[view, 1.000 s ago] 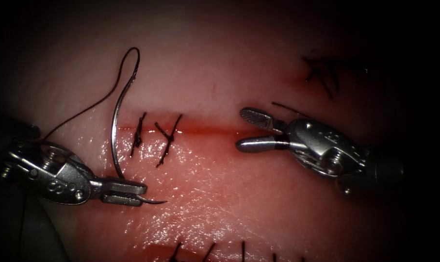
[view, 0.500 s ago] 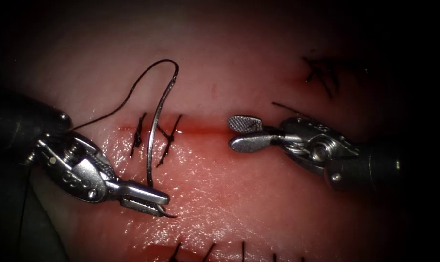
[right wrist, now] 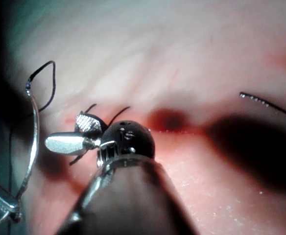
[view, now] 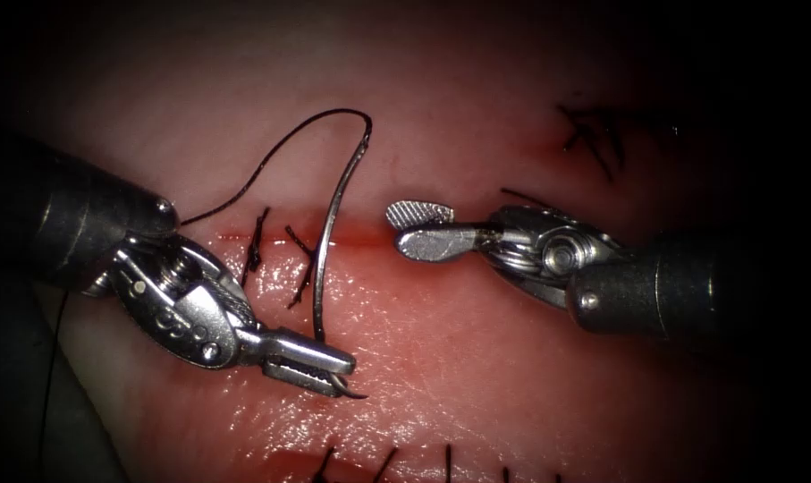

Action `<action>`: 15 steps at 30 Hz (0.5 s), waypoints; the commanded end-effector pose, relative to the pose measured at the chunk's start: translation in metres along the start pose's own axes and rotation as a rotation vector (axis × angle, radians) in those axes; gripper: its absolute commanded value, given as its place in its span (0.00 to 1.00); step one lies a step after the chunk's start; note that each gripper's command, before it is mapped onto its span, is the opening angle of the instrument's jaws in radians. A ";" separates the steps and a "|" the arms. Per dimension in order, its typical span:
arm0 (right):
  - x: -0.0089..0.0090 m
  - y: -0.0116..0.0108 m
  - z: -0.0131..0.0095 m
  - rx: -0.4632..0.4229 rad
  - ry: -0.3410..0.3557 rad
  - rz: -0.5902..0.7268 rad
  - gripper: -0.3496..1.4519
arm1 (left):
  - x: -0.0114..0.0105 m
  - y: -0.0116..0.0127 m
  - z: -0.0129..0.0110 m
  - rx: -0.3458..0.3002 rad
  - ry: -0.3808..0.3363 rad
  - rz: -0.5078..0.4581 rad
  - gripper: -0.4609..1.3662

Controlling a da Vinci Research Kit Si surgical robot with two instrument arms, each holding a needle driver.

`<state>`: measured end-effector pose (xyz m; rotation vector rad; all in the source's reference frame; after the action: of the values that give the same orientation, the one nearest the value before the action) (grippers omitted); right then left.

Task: Wound Closure
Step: Hand over the needle from the left to the right gripper

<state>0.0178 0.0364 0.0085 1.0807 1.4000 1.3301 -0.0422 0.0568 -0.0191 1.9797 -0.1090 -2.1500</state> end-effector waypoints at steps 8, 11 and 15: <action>-0.0004 -0.0002 0.0008 0.004 0.003 0.030 0.77 | 0.0002 -0.0001 0.0007 -0.002 0.002 -0.001 0.06; -0.0007 -0.0004 0.0013 0.004 0.005 0.035 0.78 | 0.0003 -0.0002 0.0011 -0.001 0.002 -0.001 0.06; -0.0010 -0.0007 0.0020 0.004 0.008 0.035 0.77 | 0.0005 -0.0001 0.0014 -0.004 0.009 0.001 0.06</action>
<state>0.0201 0.0358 0.0077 1.1081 1.3936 1.3587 -0.0436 0.0566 -0.0195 1.9871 -0.1095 -2.1428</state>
